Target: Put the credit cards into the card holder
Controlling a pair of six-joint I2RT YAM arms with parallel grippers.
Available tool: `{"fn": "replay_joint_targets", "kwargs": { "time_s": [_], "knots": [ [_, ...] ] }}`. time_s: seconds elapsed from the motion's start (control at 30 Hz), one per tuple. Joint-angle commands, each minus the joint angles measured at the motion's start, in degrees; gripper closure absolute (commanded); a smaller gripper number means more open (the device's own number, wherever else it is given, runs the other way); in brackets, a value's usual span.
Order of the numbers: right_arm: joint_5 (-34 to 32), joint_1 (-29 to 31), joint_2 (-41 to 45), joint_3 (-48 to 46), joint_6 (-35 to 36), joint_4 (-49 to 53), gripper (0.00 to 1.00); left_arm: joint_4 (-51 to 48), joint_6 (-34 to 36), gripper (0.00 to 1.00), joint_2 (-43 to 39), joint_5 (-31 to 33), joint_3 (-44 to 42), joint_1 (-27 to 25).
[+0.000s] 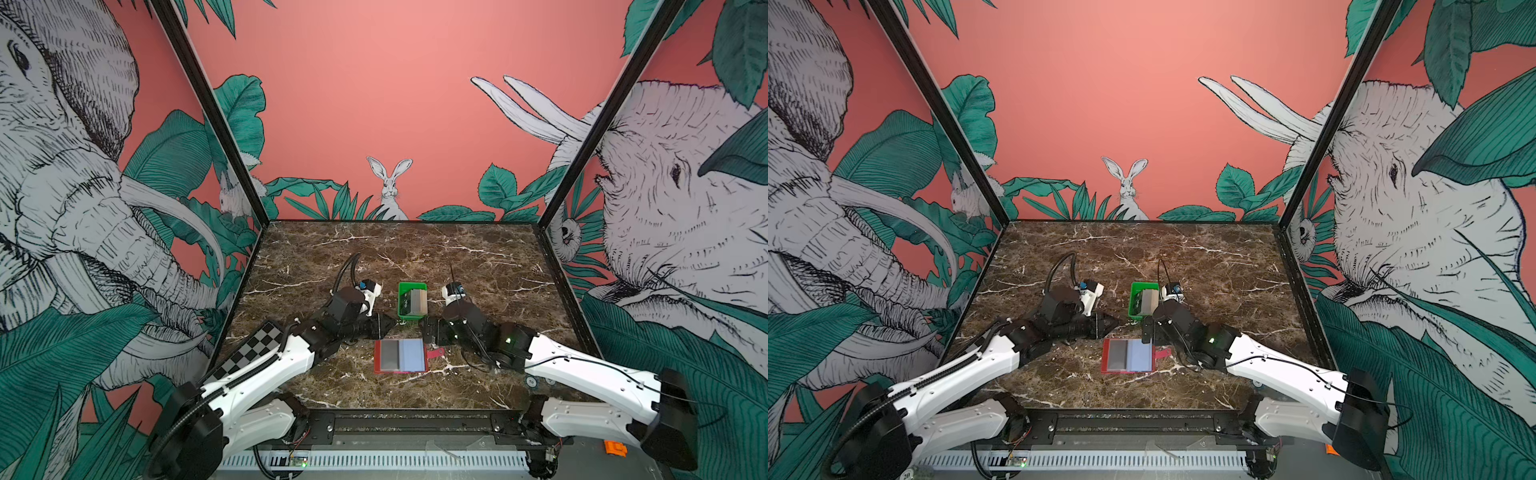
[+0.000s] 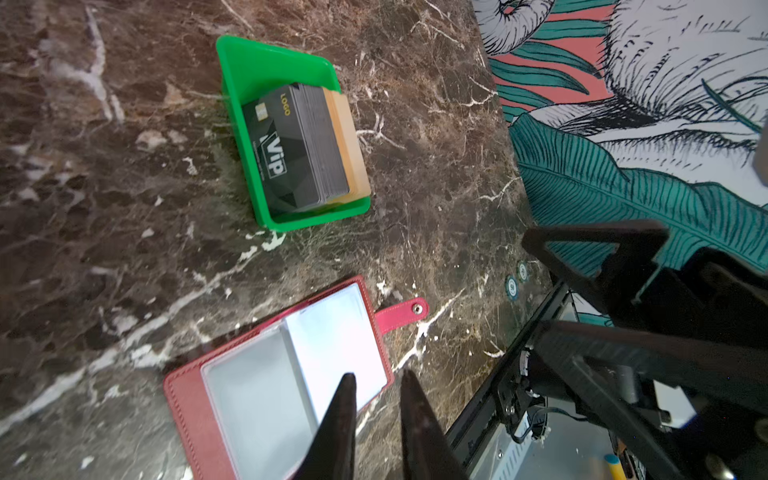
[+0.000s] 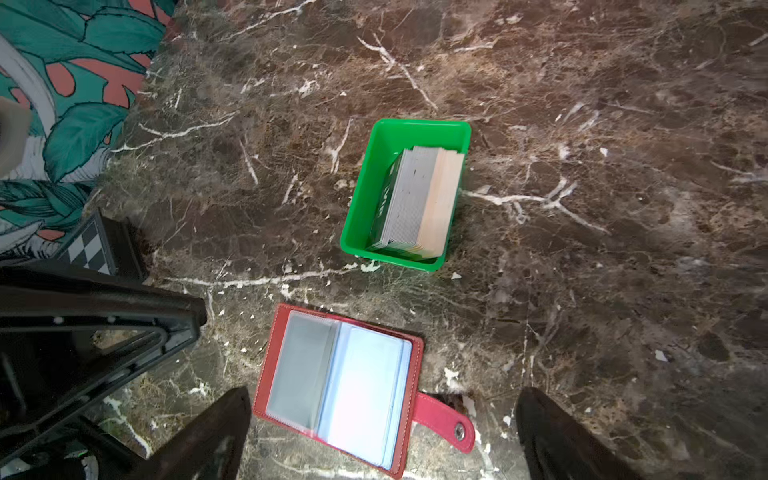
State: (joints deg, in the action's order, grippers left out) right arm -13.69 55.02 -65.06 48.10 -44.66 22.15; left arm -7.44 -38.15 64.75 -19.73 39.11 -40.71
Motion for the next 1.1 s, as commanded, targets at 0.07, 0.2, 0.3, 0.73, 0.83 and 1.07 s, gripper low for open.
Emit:
{"fn": "replay_joint_targets", "kwargs": {
  "time_s": [0.07,0.2,0.3,0.73,0.83,1.07],
  "knots": [
    [3.9,-4.5,-1.4,3.9,4.1,3.0,0.02,-1.3,7.3,0.76,8.3,-2.0,6.7,2.3],
    [8.0,-8.0,-3.6,5.0,5.0,1.7,0.02,-2.4,11.6,0.76,14.1,-1.4,12.6,2.8],
    [10.0,-10.4,-6.2,6.1,5.2,0.9,0.02,-2.9,12.7,0.77,18.5,-2.0,16.7,3.6],
    [14.9,-16.1,-16.6,11.5,5.9,-2.9,0.02,-10.4,18.7,0.85,34.9,-1.5,32.3,6.2],
    [16.5,-17.1,-19.0,12.9,5.6,-3.8,0.02,-10.8,19.8,0.86,37.7,-2.3,34.1,6.4],
    [17.0,-18.3,-23.8,15.8,4.9,-3.6,0.02,-7.2,17.3,0.89,41.0,-5.8,33.2,7.8]
  ]
}}
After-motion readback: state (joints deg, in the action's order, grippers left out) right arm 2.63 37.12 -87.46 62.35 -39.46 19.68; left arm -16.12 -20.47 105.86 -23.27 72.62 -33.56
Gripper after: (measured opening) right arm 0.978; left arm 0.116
